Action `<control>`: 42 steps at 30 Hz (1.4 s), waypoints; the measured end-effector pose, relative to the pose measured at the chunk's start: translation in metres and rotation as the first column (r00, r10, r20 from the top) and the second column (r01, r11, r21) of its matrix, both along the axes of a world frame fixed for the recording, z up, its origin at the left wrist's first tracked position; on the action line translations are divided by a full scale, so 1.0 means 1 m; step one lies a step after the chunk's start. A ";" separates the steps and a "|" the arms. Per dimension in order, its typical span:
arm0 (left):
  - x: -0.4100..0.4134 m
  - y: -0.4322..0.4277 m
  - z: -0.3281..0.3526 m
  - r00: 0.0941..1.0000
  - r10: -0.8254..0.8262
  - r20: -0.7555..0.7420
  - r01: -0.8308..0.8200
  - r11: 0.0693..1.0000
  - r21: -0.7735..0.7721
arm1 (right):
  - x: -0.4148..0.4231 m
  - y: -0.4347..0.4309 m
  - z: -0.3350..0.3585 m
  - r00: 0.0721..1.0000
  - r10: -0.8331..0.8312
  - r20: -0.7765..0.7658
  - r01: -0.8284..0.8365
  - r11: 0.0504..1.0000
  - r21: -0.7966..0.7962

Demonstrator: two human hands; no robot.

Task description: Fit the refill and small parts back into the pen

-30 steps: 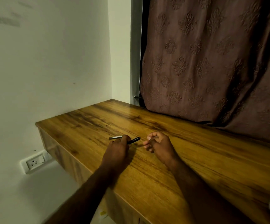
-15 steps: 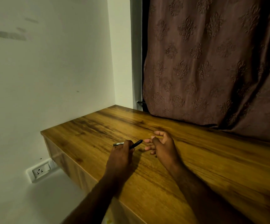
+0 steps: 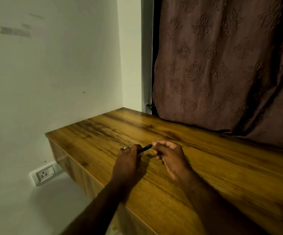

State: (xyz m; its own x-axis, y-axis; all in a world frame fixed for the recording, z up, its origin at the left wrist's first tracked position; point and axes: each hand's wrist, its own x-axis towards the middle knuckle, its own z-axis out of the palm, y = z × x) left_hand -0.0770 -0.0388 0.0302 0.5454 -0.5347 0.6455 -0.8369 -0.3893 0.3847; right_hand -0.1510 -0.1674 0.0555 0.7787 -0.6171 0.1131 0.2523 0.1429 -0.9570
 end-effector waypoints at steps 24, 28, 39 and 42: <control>0.000 0.001 -0.002 0.999 -0.036 -0.007 0.036 0.999 -0.025 | 0.000 -0.002 -0.005 0.999 0.039 0.002 -0.039 0.999 0.030; -0.007 0.003 0.004 0.996 -0.082 -0.023 0.081 0.996 -0.042 | -0.001 -0.002 -0.004 0.999 0.041 0.000 -0.041 0.998 0.043; 0.007 0.000 -0.010 0.998 -0.055 0.029 0.056 0.998 -0.018 | -0.002 -0.004 -0.002 0.999 0.039 -0.010 -0.038 0.996 0.081; 0.008 -0.001 -0.011 0.997 -0.072 0.015 0.072 0.997 -0.036 | -0.002 -0.003 -0.001 0.999 0.044 -0.001 -0.044 0.996 0.077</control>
State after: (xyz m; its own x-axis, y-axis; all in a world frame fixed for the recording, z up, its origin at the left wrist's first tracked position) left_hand -0.0686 -0.0398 0.0196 0.4970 -0.5483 0.6725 -0.8677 -0.3138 0.3855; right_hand -0.1527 -0.1705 0.0541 0.8056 -0.5890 0.0645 0.2414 0.2268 -0.9435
